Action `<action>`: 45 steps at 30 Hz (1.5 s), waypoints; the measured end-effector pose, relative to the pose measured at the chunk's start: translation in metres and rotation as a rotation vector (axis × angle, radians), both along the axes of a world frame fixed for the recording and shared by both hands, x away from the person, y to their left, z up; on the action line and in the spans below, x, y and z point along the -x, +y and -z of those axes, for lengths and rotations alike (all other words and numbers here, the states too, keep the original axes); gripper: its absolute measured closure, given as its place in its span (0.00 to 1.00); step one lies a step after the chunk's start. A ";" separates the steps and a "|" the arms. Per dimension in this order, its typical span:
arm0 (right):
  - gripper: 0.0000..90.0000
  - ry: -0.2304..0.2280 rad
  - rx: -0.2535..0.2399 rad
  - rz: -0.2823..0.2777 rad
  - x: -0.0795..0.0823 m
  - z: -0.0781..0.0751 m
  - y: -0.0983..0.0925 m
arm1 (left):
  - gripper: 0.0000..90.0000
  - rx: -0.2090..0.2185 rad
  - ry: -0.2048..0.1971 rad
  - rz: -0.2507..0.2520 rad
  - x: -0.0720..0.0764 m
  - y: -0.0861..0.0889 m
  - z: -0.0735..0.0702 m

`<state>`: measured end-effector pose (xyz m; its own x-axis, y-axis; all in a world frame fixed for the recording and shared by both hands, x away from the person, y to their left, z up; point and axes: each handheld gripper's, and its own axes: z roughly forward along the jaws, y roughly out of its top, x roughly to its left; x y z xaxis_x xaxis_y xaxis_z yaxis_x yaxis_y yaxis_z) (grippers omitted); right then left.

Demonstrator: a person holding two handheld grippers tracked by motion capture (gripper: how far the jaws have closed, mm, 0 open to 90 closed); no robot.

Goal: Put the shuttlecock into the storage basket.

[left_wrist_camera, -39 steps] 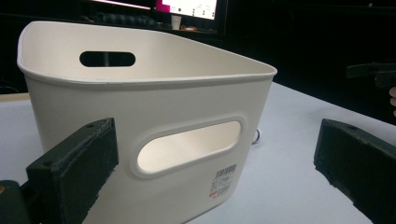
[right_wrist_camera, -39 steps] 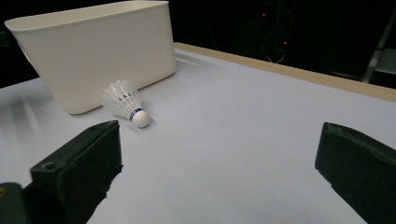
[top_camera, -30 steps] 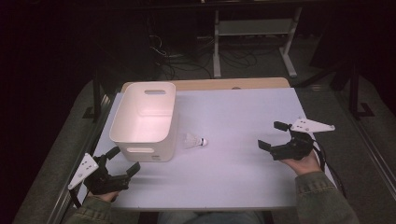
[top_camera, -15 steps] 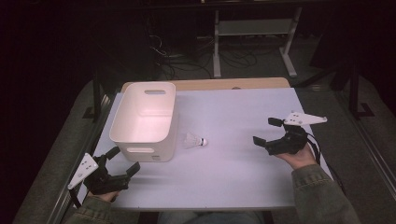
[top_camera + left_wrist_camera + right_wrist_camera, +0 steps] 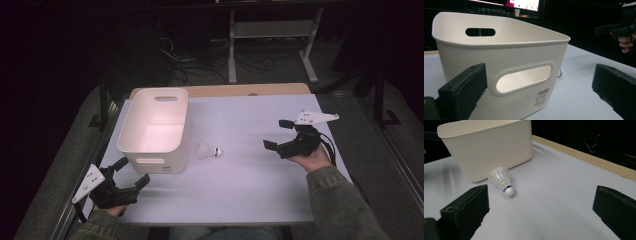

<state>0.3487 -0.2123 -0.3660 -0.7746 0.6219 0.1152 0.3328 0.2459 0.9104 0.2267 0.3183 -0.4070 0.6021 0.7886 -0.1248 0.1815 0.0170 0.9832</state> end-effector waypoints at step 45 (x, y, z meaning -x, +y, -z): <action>0.00 0.041 0.067 -0.123 -0.037 -0.002 0.048 | 0.00 0.004 0.003 0.000 0.000 0.000 0.000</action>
